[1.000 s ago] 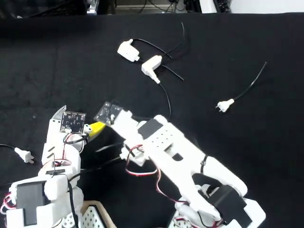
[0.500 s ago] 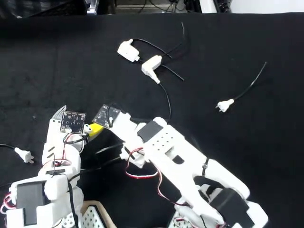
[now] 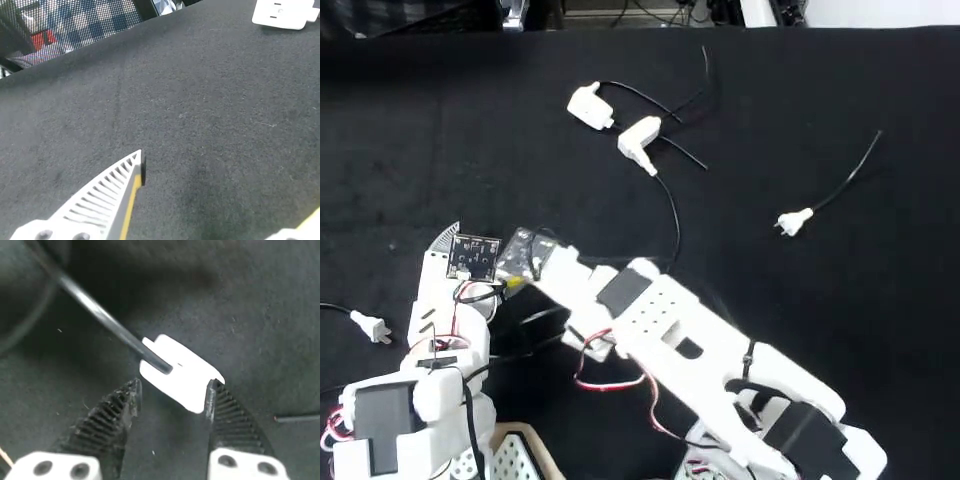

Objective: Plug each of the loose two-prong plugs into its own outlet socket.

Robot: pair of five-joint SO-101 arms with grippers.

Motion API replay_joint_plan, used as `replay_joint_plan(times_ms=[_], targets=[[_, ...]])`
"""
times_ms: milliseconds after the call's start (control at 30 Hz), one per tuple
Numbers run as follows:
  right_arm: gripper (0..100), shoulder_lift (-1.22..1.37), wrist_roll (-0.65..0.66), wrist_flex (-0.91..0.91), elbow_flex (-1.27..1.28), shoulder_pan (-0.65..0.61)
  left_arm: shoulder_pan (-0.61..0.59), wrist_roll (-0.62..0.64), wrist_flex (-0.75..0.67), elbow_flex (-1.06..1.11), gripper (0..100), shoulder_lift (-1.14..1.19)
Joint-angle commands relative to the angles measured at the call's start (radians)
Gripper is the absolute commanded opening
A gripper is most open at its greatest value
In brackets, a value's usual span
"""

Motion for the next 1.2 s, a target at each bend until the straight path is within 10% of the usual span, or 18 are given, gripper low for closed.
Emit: replay_joint_plan(times_ms=[0,1167], targets=[[21.3,-0.033,-0.014,-0.04,-0.073,-0.017,0.002,-0.005,0.006,0.019,52,-0.018],[1.2,-0.024,0.021,0.041,-0.105,0.094,0.002,-0.005,0.006,0.019,52,-0.018]])
